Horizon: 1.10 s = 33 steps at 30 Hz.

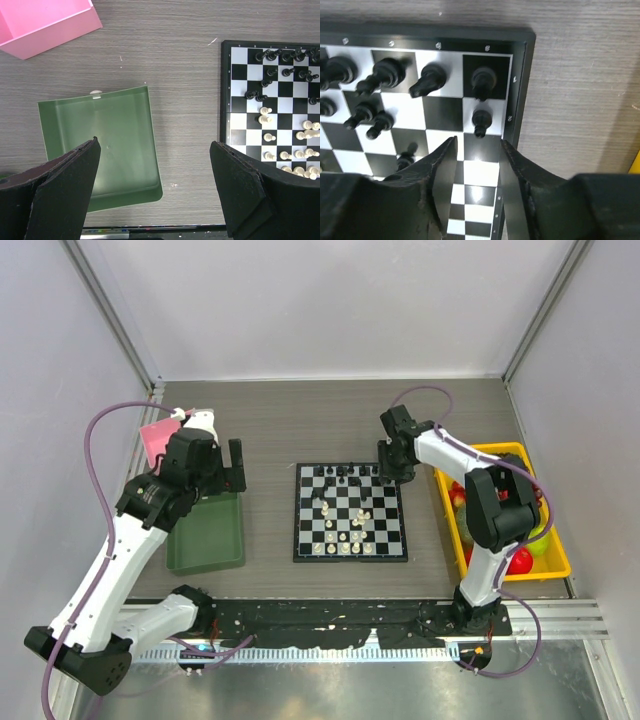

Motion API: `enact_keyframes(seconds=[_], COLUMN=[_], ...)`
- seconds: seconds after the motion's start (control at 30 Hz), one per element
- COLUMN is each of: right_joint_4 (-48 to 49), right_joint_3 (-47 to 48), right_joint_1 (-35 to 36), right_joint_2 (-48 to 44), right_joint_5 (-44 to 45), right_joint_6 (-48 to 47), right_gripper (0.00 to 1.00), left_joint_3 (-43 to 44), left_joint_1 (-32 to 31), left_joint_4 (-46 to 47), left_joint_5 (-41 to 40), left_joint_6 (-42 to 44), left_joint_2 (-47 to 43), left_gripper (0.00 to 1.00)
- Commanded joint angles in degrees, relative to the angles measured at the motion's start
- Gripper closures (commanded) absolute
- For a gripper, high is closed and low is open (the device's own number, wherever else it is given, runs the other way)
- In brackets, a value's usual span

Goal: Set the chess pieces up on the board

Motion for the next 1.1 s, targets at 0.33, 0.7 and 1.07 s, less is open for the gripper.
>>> enact_keyframes(seconds=[0.33, 0.7, 1.07], right_joint_4=[1.2, 1.3, 1.7], right_joint_3=[-1.0, 0.3, 1.2], right_joint_1=[9.3, 10.7, 10.9], right_joint_2=[-9.3, -3.4, -0.8], right_joint_5=[-0.3, -3.6, -3.8], right_joint_6=[4.3, 3.5, 2.4], right_gripper=[0.52, 0.59, 0.70], left_joint_3=[0.7, 1.3, 2.5], left_joint_1=[0.3, 0.3, 0.3], left_joint_4=[2.1, 1.7, 1.1], left_joint_5=[0.6, 0.5, 0.6], left_joint_6=[0.3, 0.5, 0.9], left_joint_2=[-0.1, 0.0, 1.0], left_gripper=[0.01, 0.01, 0.01])
